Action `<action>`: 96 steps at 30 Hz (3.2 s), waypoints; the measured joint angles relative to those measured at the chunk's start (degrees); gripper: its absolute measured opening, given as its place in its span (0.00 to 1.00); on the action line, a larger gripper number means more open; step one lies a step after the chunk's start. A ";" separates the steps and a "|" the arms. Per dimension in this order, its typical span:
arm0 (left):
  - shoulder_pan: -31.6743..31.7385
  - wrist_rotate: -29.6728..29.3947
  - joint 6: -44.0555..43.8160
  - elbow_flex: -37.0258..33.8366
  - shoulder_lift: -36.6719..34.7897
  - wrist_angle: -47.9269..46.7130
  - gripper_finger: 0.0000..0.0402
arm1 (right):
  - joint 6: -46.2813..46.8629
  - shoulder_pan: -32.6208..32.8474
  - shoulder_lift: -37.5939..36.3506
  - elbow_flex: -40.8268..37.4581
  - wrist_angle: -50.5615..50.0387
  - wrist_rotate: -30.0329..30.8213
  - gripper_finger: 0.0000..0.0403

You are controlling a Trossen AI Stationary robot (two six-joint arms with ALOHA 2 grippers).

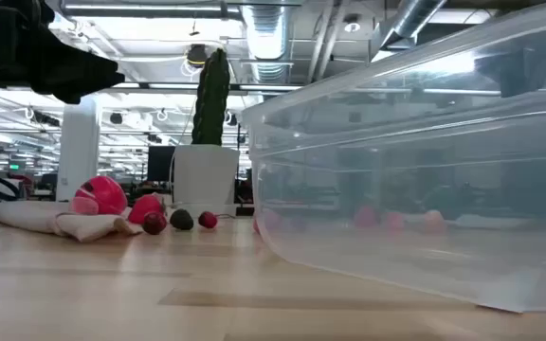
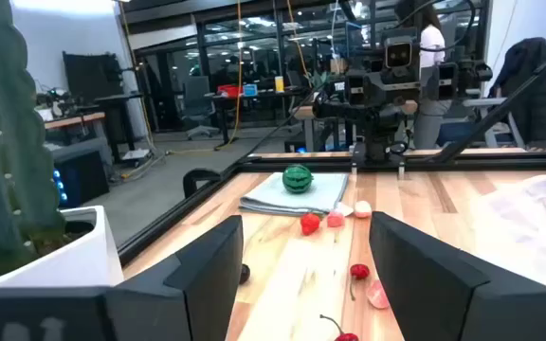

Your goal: Pick and placing Produce into tupperware

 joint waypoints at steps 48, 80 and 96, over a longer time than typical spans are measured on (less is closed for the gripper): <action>0.00 0.01 0.01 0.01 0.01 0.01 0.55 | 0.00 0.00 0.02 -0.01 0.00 0.01 0.75; 0.02 0.51 -18.07 -0.06 -0.08 10.46 0.55 | 16.51 -6.37 0.00 0.00 15.65 7.31 0.75; 0.04 -0.35 -10.61 -0.06 -0.08 16.72 0.55 | 13.90 -10.96 0.02 0.10 13.65 5.90 0.75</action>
